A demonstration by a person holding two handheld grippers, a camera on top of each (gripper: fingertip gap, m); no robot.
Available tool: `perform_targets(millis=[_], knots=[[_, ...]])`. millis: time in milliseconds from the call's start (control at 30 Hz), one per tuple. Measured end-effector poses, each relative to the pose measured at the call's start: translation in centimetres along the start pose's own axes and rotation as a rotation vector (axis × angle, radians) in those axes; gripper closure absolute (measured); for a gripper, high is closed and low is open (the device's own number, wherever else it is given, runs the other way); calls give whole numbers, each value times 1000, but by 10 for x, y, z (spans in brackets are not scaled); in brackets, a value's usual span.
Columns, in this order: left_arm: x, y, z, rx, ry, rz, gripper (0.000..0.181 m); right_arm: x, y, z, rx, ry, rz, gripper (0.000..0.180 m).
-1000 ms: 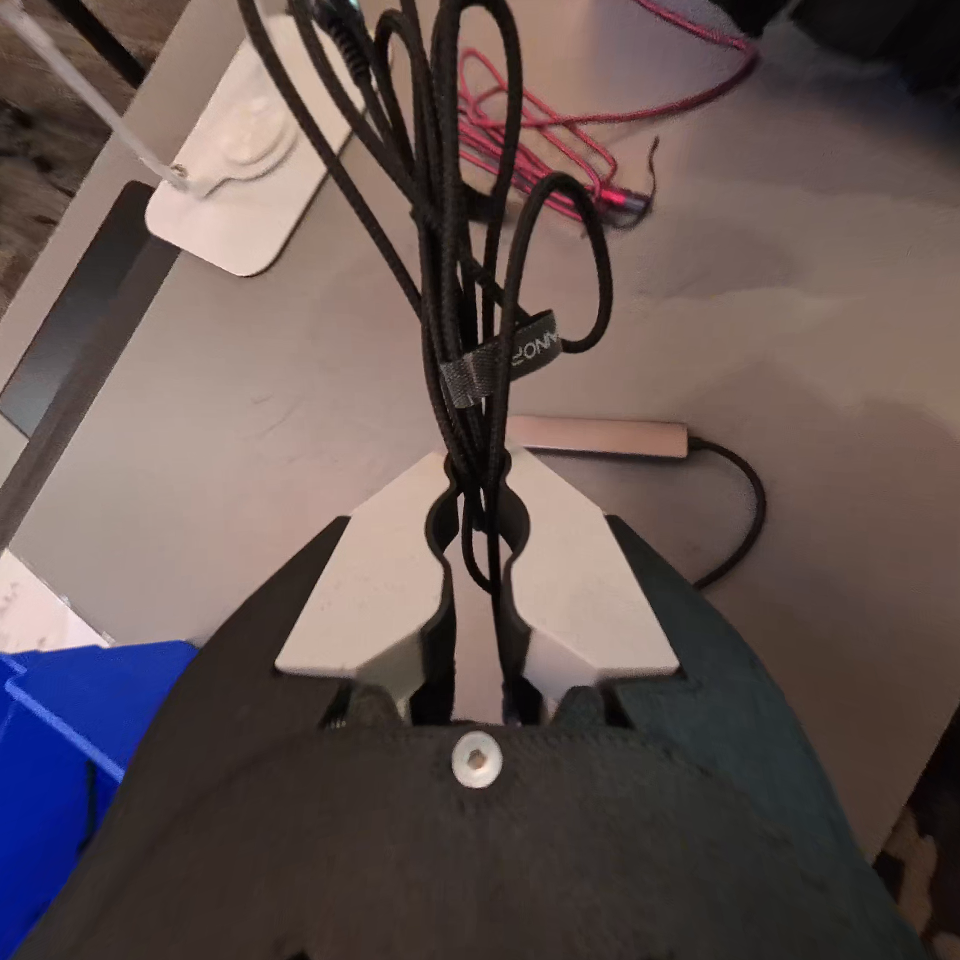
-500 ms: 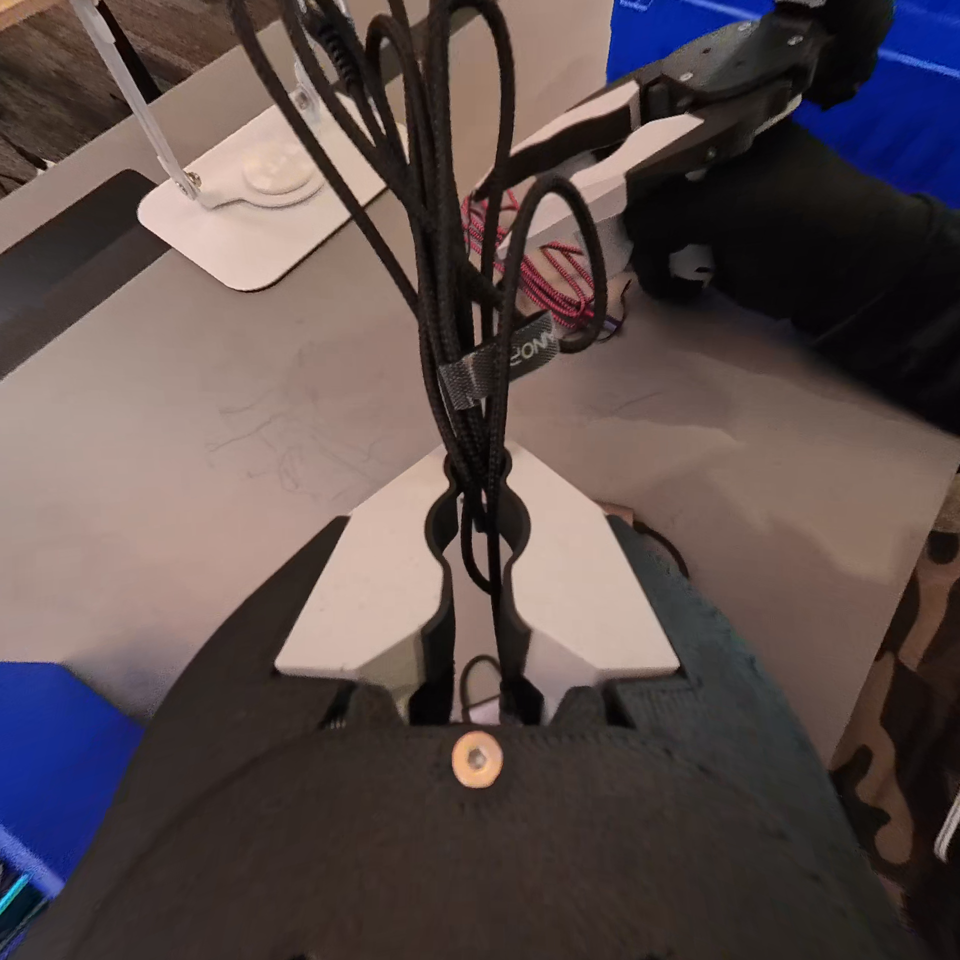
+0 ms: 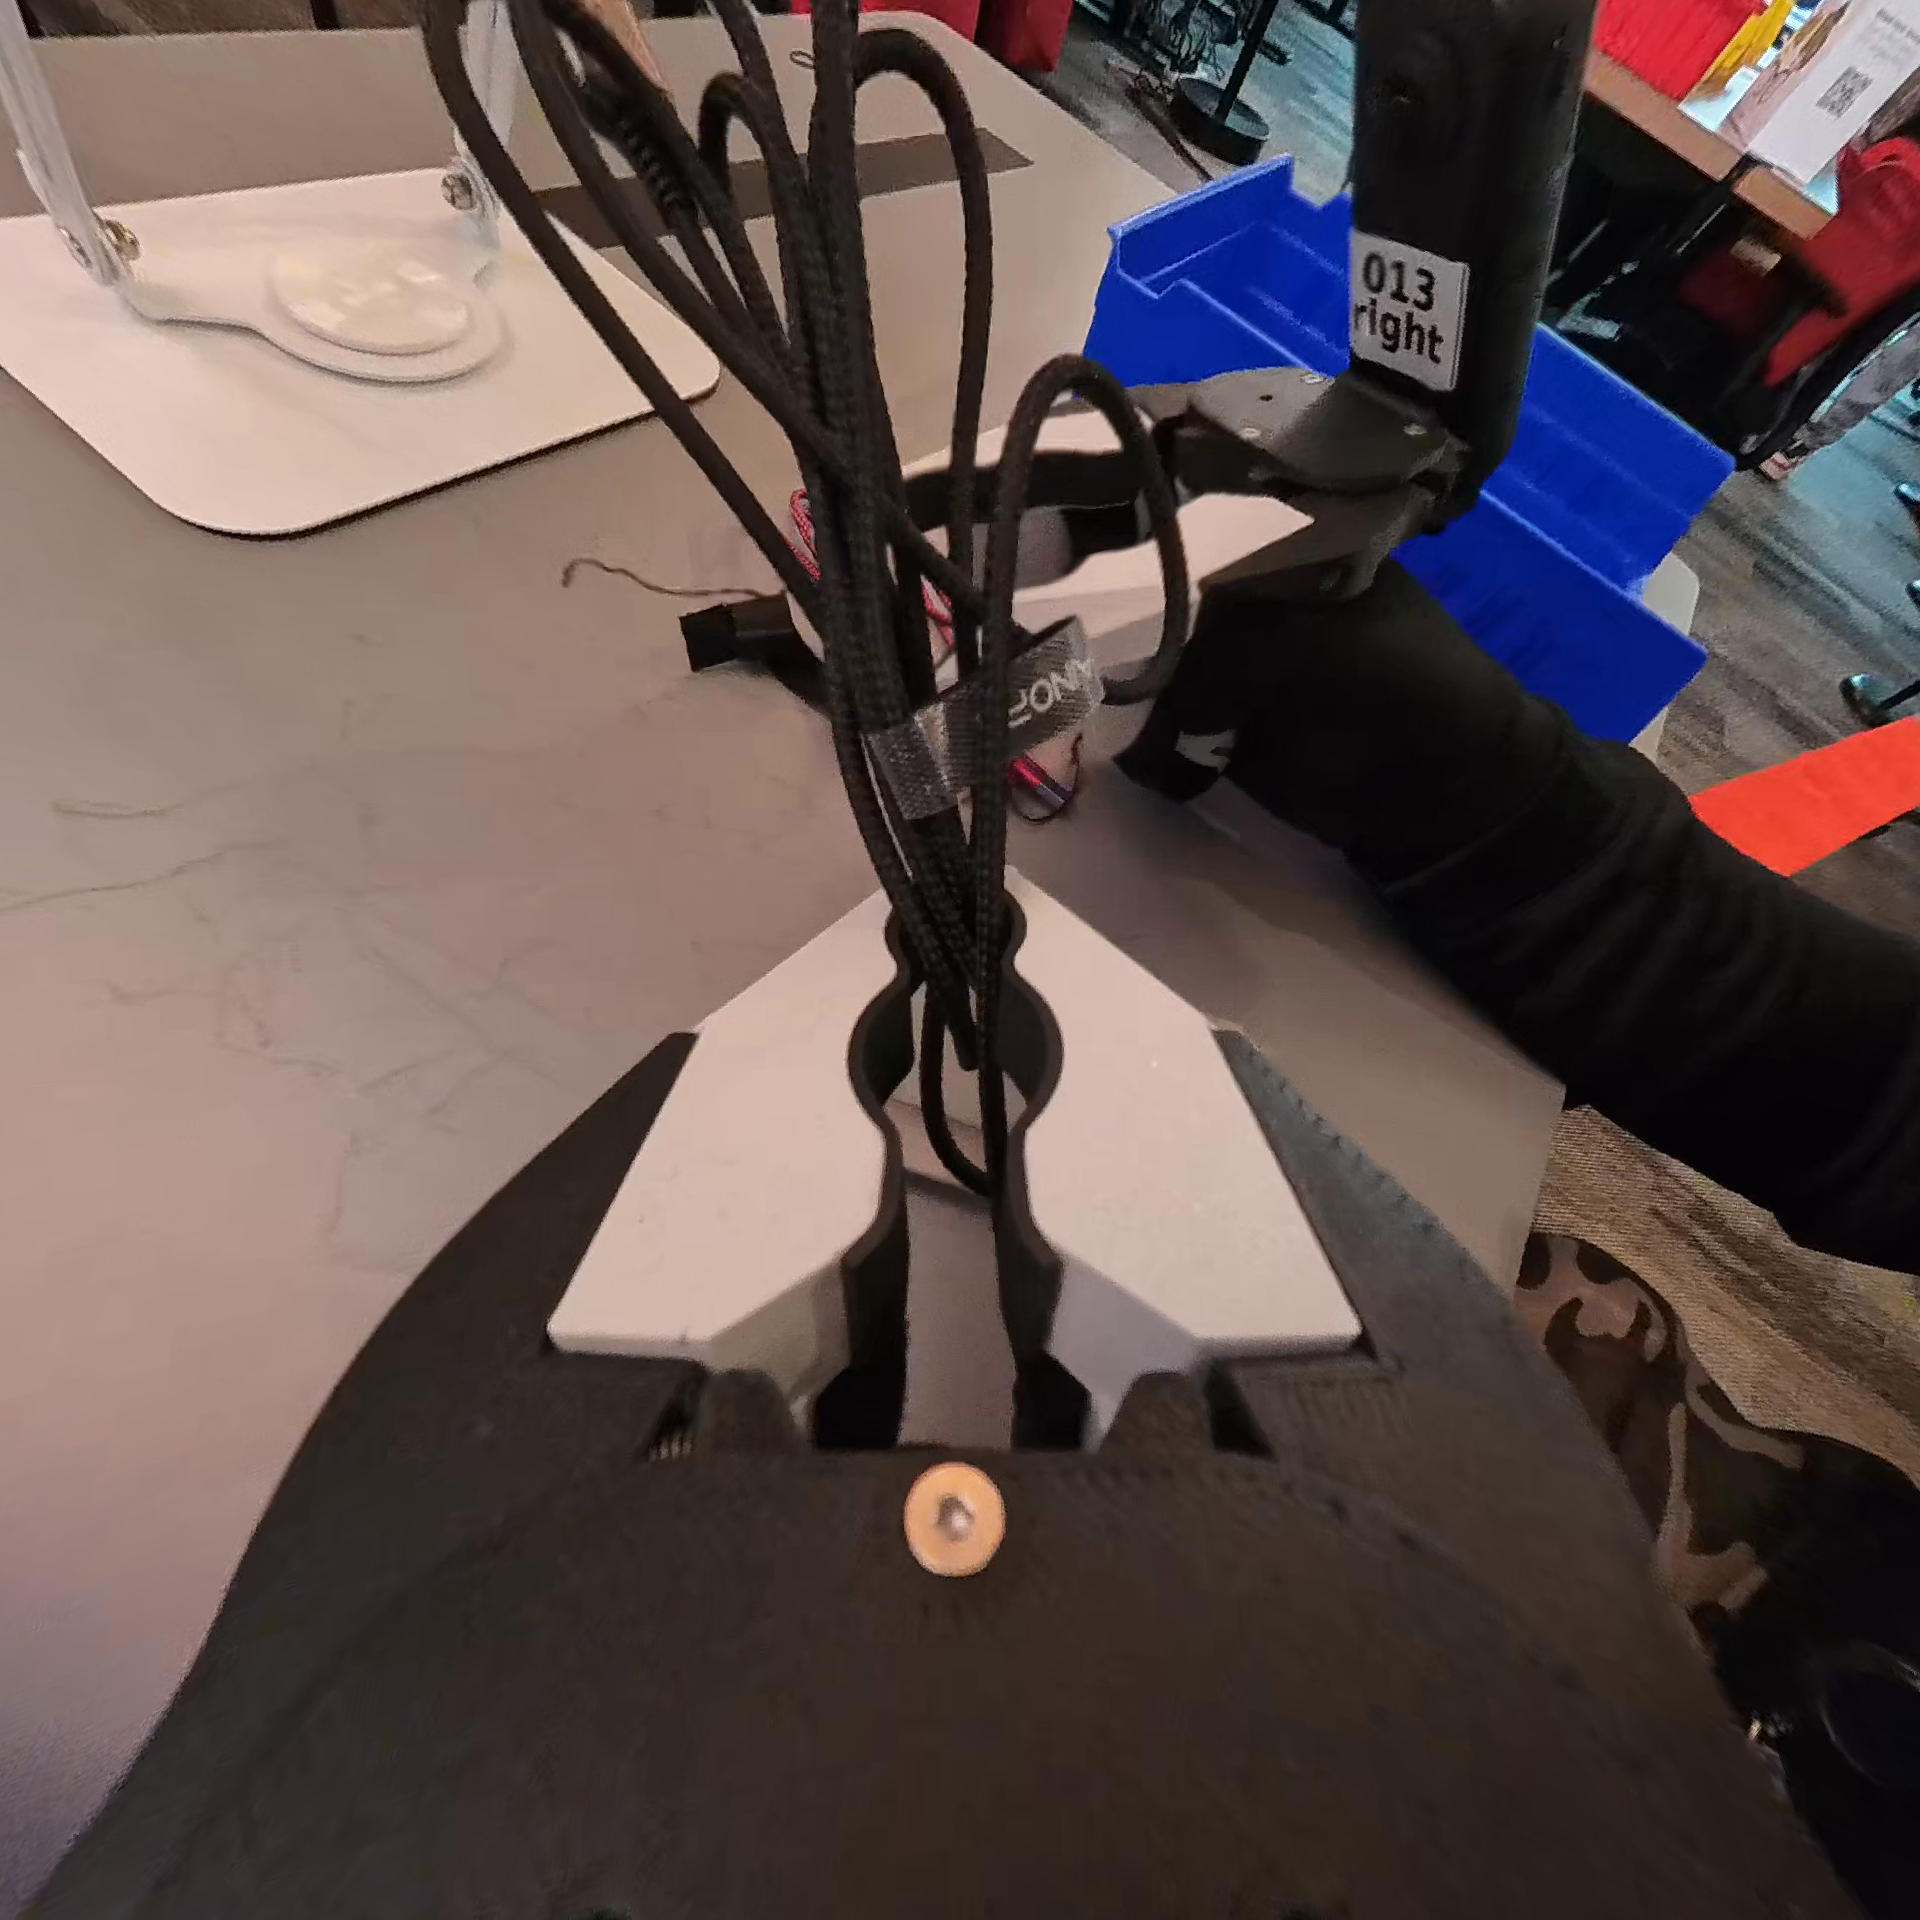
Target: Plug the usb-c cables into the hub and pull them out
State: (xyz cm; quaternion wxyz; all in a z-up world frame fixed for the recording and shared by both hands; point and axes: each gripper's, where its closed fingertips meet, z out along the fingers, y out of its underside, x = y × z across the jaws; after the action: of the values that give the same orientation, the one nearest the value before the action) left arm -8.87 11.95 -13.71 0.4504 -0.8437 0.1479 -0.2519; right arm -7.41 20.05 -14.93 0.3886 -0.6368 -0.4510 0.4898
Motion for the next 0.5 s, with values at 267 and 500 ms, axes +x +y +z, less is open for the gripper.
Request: perform_targets(millis=[267, 500], knots=[[21, 2, 16, 46, 159, -70, 174, -45, -32, -14, 195, -355, 166, 116], [37, 8, 29, 35, 220, -7, 173, -65, -33, -13, 208, -523, 293, 127]])
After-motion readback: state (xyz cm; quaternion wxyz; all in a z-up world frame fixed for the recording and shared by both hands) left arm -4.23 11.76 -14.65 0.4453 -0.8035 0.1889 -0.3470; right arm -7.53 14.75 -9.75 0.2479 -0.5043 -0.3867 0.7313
